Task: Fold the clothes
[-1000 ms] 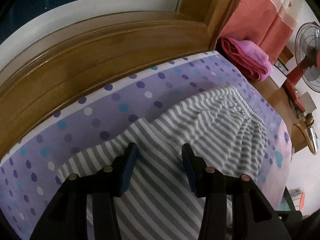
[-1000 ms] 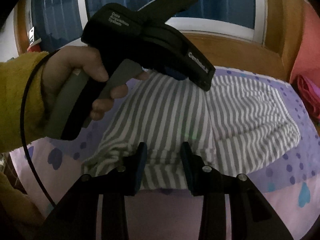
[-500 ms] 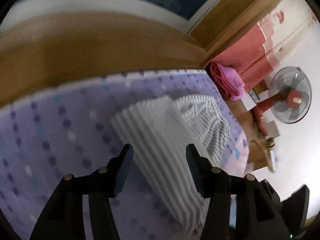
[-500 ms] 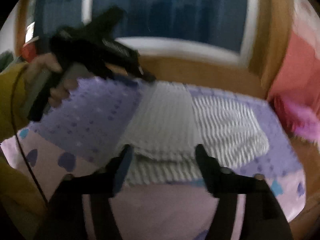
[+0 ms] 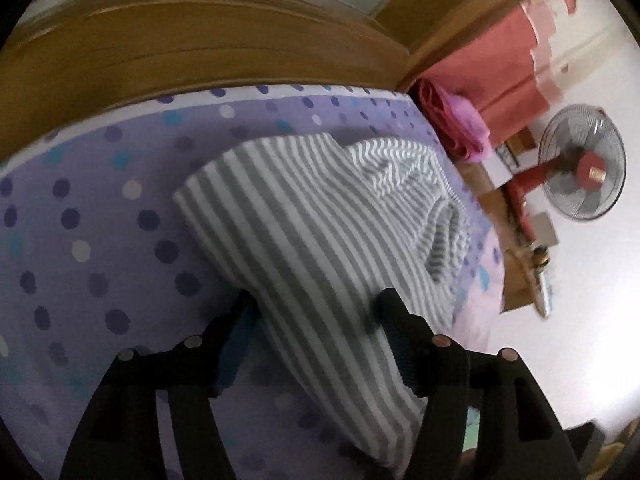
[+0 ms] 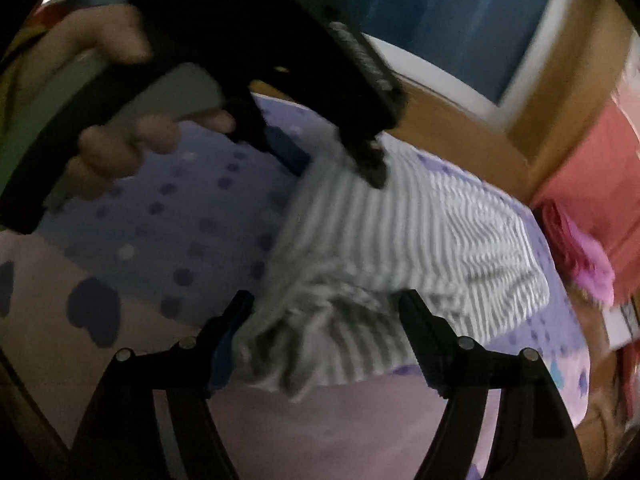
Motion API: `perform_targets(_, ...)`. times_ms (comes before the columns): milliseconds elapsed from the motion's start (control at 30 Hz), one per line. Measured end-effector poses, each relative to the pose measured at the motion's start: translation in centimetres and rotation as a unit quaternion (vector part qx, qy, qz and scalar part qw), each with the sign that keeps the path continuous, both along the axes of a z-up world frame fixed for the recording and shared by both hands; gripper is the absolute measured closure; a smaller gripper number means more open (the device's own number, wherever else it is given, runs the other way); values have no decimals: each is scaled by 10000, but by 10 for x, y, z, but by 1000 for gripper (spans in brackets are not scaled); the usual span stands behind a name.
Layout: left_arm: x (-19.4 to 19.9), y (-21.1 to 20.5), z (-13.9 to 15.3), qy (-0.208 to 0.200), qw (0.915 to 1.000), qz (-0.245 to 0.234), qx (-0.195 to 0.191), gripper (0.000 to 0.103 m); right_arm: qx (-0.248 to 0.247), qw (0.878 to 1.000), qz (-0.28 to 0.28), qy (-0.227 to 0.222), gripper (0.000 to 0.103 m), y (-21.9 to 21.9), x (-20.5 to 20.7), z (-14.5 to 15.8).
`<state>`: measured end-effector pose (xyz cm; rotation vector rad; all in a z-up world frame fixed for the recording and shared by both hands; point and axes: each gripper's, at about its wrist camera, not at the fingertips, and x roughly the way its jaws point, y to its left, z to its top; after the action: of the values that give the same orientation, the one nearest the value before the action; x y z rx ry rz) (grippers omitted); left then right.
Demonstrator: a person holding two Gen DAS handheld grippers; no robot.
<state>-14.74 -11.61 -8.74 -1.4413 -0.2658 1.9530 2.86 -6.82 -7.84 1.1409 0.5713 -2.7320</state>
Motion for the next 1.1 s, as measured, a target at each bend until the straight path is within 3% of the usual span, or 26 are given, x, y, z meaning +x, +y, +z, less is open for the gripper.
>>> perform_targets(67, -4, 3, 0, -114, 9999, 60, 57, 33, -65, 9999, -85, 84, 28, 4, 1, 5)
perform_targets(233, -1, 13, 6, -12, 9994, -71, -339, 28, -36, 9982, 151, 576, 28, -8, 7, 20)
perform_targets(367, 1, -14, 14, -128, 9997, 208, 44, 29, 509, 9950, 520, 679, 28, -29, 1, 10)
perform_targets(433, 2, -31, 19, -60, 9992, 374, 96, 29, 715, 9950, 481, 501, 39, -31, -7, -3)
perform_targets(500, -2, -46, 18, -84, 9985, 514, 182, 29, 618, 9969, 305, 370, 59, -23, -13, -8)
perform_targets(533, -4, -50, 16, -128, 9981, 549, 233, 29, 552, 9978, 203, 305, 63, -19, -16, -7)
perform_targets(667, -9, -53, 4, -446, 9957, 644, 496, 29, 70, 9998, -24, 192, 80, -1, -22, 6)
perform_targets(733, -6, -49, 3, -460, 9955, 599, 563, 29, -269, 9994, -136, 193, 82, 10, -22, 16)
perform_targets(933, -6, -34, 24, -101, 9944, 414, 970, 29, -1849, 9811, -564, 85, 83, 61, -40, 52)
perform_targets(1100, -9, -2, 53, 409, 9946, 236, 925, 29, -2538, 9633, -847, 188, 83, 106, -38, 65)
